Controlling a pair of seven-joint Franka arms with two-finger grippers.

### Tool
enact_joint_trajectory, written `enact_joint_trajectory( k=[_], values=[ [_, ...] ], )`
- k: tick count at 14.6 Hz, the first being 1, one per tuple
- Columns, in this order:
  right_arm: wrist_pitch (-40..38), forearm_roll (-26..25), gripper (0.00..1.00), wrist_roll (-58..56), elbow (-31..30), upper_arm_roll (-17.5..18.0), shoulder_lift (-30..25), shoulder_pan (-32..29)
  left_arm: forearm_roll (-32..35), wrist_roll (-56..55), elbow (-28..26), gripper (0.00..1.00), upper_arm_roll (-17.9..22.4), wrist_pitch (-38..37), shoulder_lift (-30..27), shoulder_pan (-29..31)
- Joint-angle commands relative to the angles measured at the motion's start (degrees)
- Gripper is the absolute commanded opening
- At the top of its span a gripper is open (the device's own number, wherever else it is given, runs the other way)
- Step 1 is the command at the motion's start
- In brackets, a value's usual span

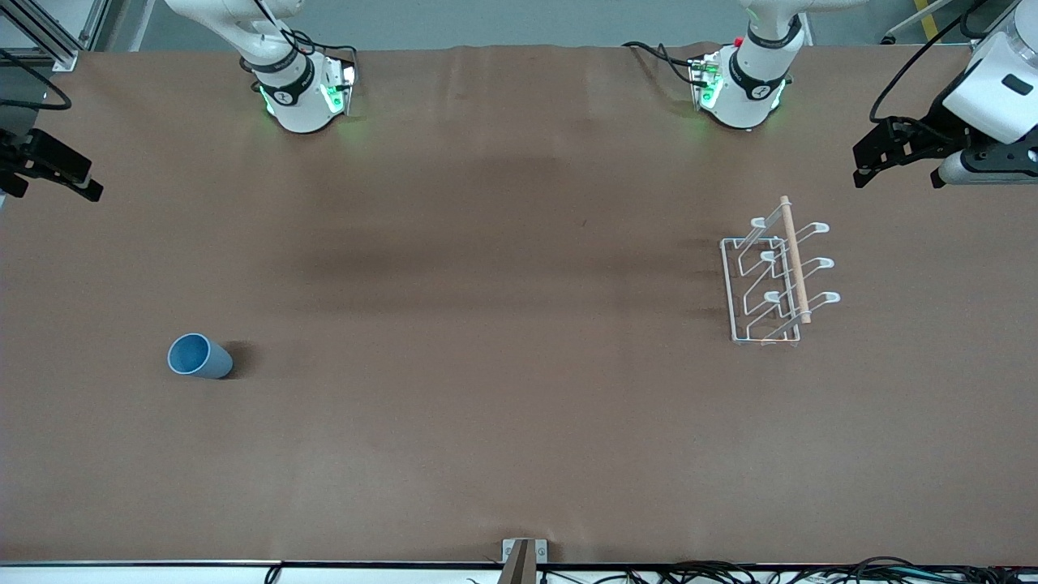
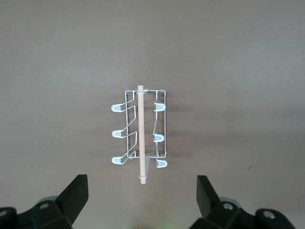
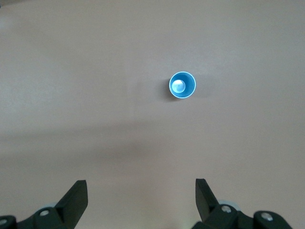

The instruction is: Hang cup on cup holder

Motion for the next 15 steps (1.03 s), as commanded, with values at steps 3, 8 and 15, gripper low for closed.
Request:
enact_joint_trajectory(
  k=[3, 8, 15],
  values=[
    [0.03, -0.3, 0.99, -0.26, -0.8, -0.37, -0.56, 0.69, -0.1, 0.29, 1.92, 1.0, -0.27, -1.2, 1.05, 0.37],
    [0.46, -0.38, 0.98, 0.35, -0.8, -0.46, -0.47, 0.51, -0.1, 0.38, 2.01, 1.0, -0.27, -1.29, 1.05, 0.37],
    [5.55, -0.65, 0.96, -0.18, -1.94, -1.07, 5.32, -3.09, -0.19, 0.64, 2.62, 1.0, -0.27, -1.29, 1.85, 0.37]
  ],
)
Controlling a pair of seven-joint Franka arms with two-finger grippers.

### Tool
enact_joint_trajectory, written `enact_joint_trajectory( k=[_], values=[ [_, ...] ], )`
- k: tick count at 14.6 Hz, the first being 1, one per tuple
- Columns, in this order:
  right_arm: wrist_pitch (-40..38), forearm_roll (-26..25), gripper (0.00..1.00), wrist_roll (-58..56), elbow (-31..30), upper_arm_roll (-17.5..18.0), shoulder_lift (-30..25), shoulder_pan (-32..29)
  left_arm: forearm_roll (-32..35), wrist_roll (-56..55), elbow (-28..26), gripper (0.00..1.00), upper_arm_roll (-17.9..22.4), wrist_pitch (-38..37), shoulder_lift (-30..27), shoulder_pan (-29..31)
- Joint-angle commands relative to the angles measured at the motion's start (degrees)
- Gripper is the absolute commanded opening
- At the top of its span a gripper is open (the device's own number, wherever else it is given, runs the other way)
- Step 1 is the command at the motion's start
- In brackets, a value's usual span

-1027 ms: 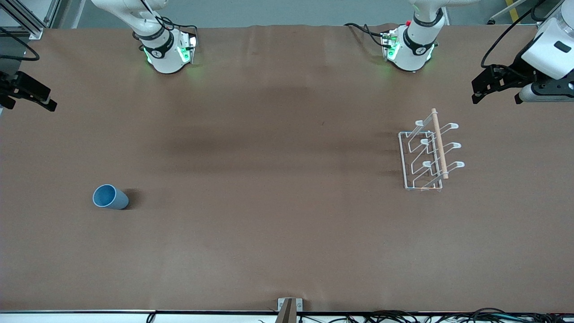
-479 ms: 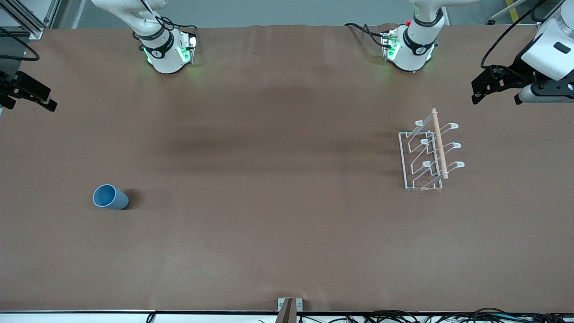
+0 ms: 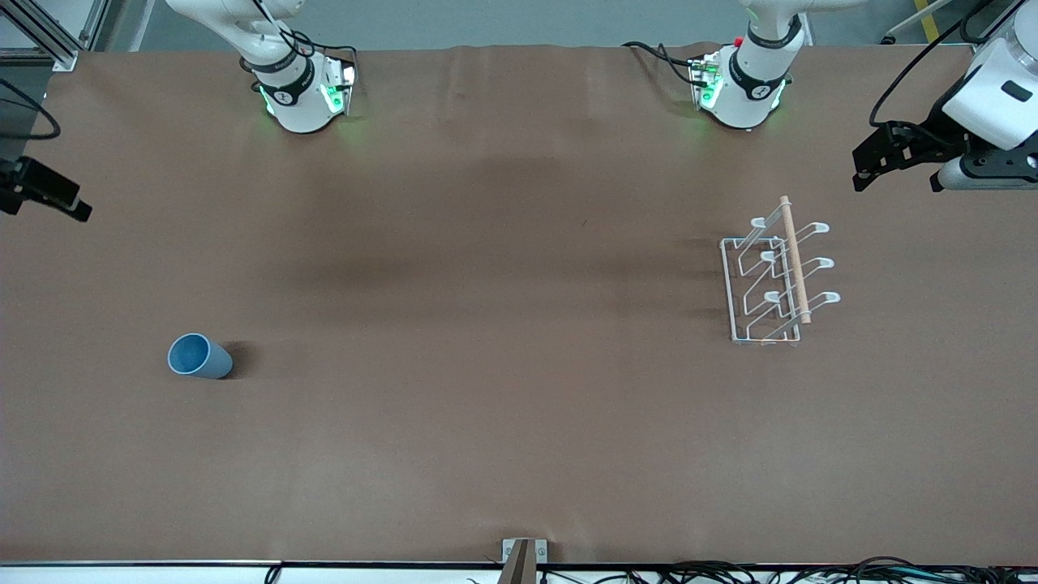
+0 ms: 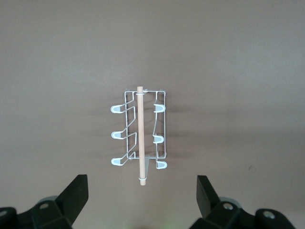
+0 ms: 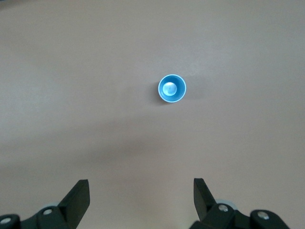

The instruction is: Hang cup on cup holder

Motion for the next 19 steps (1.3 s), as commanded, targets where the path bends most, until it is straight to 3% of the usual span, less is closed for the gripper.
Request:
enact_joint_trajectory(
  k=[1, 15, 19],
  values=[
    [4.21, -0.71, 0.96, -0.3, -1.92, 0.29, 3.37, -1.15, -0.19, 0.64, 2.02, 1.0, -0.26, -1.28, 1.0, 0.36],
    [44.54, -0.89, 0.95, -6.01, -25.47, 0.29, 18.14, -6.61, -0.28, 0.64, 1.84, 1.0, -0.26, -1.37, 1.0, 0.36],
    [49.04, -0.89, 0.93, -6.01, -26.71, 0.29, 21.13, -6.87, -0.28, 0.64, 1.75, 1.0, -0.26, -1.37, 1.0, 0.36]
  ],
)
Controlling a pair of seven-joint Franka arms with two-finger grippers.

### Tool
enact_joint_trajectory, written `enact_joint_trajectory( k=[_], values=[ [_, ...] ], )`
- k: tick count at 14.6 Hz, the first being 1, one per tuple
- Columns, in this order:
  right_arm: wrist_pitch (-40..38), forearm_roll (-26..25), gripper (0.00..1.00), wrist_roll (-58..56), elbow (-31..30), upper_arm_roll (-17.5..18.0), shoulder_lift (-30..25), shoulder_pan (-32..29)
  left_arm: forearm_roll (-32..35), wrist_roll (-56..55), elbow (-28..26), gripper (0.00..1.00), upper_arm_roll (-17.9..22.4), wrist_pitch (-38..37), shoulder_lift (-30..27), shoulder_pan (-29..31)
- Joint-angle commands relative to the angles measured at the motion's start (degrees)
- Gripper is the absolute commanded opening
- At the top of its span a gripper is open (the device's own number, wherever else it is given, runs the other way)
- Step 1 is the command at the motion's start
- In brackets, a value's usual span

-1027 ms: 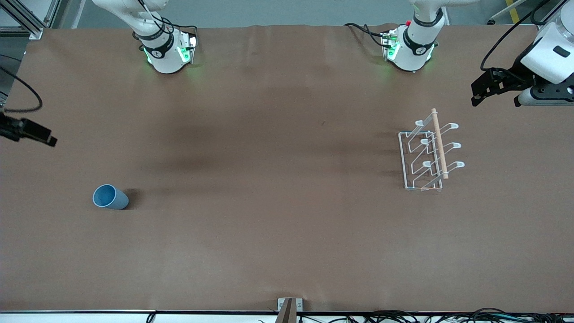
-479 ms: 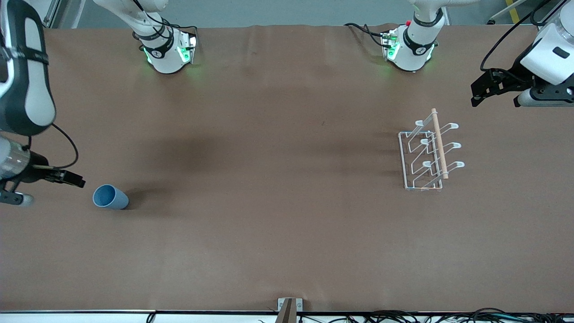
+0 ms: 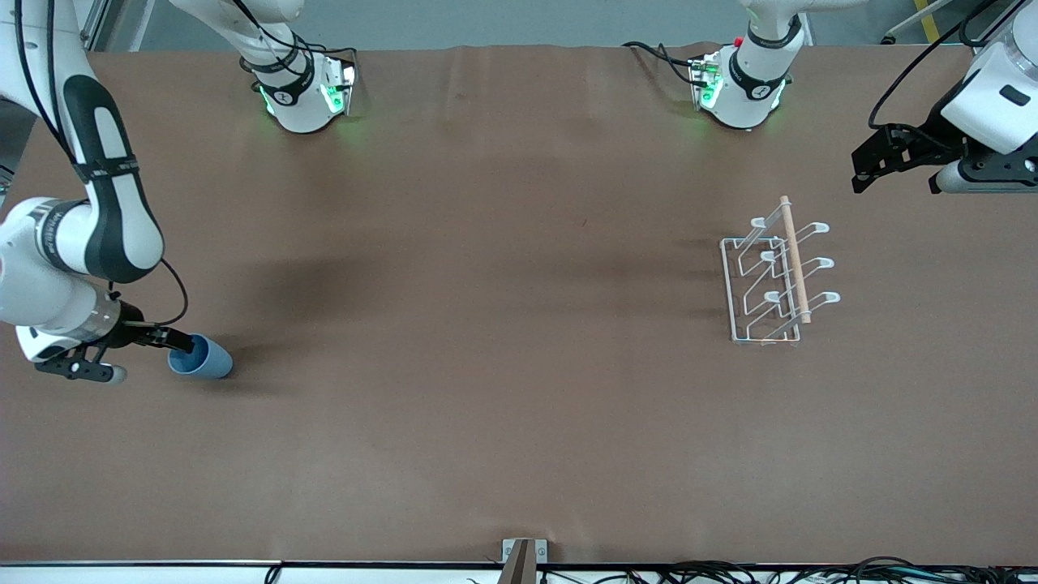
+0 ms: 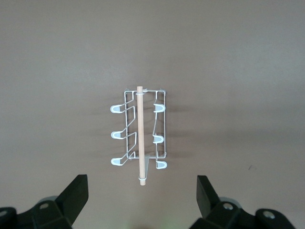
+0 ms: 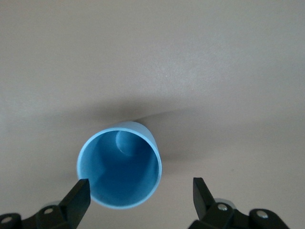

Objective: Hang cup on cup holder
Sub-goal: 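Reach the right gripper down to the blue cup and close on it, then lift the blue cup with the right gripper toward the left gripper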

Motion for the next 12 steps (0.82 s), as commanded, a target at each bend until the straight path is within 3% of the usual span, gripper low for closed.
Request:
enact_joint_trajectory(
  k=[1, 6, 7, 10, 11, 12],
  values=[
    [1.65, -0.34, 0.93, -0.5, -0.83, 0.5, 0.54, -0.7, -0.28, 0.64, 1.52, 1.0, -0.24, -1.21, 0.74, 0.36],
    [3.4, -0.16, 0.85, -0.58, -0.57, 0.5, 3.09, -1.41, -0.28, 0.73, 1.61, 1.0, -0.24, -1.21, 1.0, 0.27],
    [3.76, -0.16, 0.73, -0.5, -0.48, 0.5, 3.36, -1.41, -0.28, 0.64, 1.61, 1.0, -0.24, -1.21, 1.01, 0.27],
    [3.94, 0.54, 0.15, -0.41, -0.05, 0.5, 3.45, -1.49, -0.28, 0.64, 1.61, 1.0, -0.24, -1.21, 1.09, 0.27],
    [3.85, 0.54, 0.05, -0.32, 0.31, 0.5, 3.54, -1.75, -0.28, 0.64, 1.7, 1.0, -0.24, -1.21, 1.09, 0.27],
    [3.94, 0.63, 0.02, -0.41, 0.57, 0.5, 3.8, -1.93, -0.28, 0.73, 1.7, 1.0, -0.24, -1.21, 1.09, 0.27]
  ],
)
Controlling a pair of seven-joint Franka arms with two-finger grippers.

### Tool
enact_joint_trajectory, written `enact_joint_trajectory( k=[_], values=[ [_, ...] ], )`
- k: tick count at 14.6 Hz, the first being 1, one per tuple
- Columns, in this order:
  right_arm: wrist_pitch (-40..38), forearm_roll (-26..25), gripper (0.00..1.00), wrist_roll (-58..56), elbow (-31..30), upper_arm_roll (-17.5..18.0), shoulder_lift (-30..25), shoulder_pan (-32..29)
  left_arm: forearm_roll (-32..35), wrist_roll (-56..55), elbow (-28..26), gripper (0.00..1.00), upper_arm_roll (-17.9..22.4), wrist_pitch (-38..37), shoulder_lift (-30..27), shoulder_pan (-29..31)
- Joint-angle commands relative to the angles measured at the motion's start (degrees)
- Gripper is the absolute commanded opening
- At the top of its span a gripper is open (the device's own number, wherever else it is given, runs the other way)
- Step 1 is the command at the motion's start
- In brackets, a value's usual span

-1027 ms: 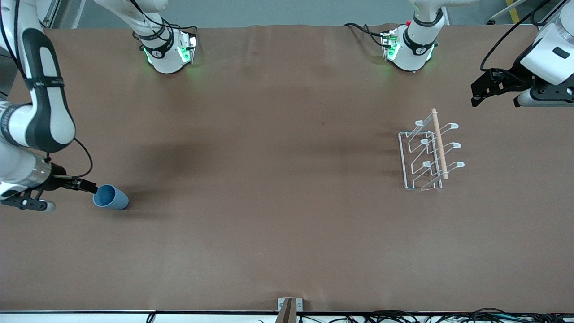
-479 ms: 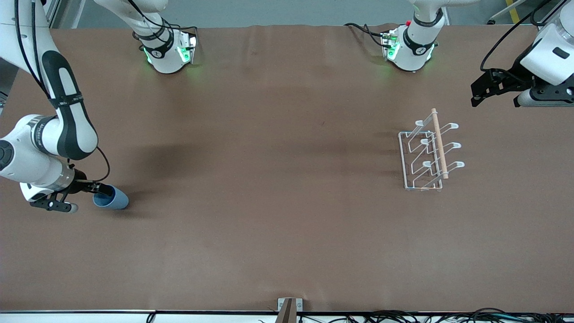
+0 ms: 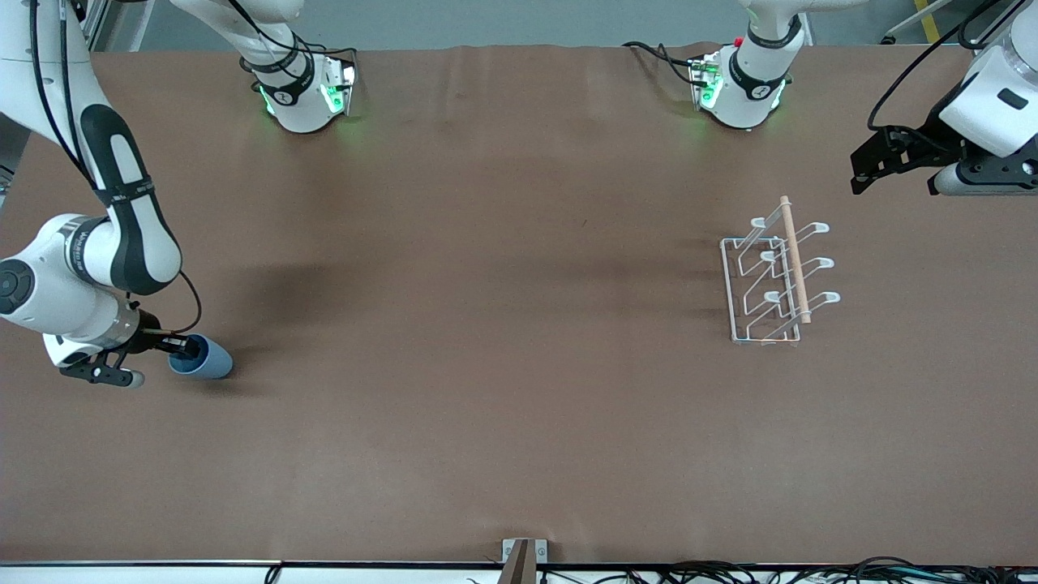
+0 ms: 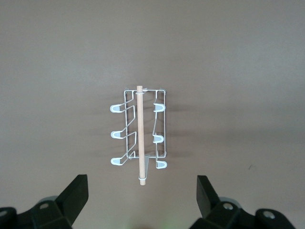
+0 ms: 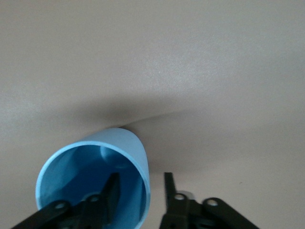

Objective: Hang cup on cup holder
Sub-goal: 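Lift the blue cup with the right gripper toward the left gripper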

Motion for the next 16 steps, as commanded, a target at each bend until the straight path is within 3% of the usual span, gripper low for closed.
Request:
enact_joint_trajectory(
  k=[1, 5, 10, 11, 16],
  values=[
    [0.25, 0.49, 0.01, -0.31, 0.62, 0.64, 0.52, -1.41, -0.28, 0.64, 1.7, 1.0, -0.24, -1.16, 0.84, 0.27],
    [-1.49, 0.49, 0.0, -0.14, 0.27, 0.64, -0.44, -0.98, -0.28, 0.64, 1.7, 1.0, -0.24, -1.16, 0.84, 0.27],
    [-15.18, 0.84, 0.01, -0.14, 0.45, 2.92, -12.19, 1.83, -0.36, 0.64, 1.7, 1.0, -0.24, -1.16, 0.84, 0.27],
    [-17.65, 2.75, 0.01, 0.3, 0.45, 4.15, -14.66, 3.06, -0.36, 0.64, 1.61, 1.0, -0.24, -1.16, 0.84, 0.18],
    [-25.58, 24.09, 0.0, 2.77, 0.45, 5.39, -22.5, 12.28, -1.77, 0.64, 1.7, 1.0, -0.33, -1.16, 0.84, 0.27]
  ],
)
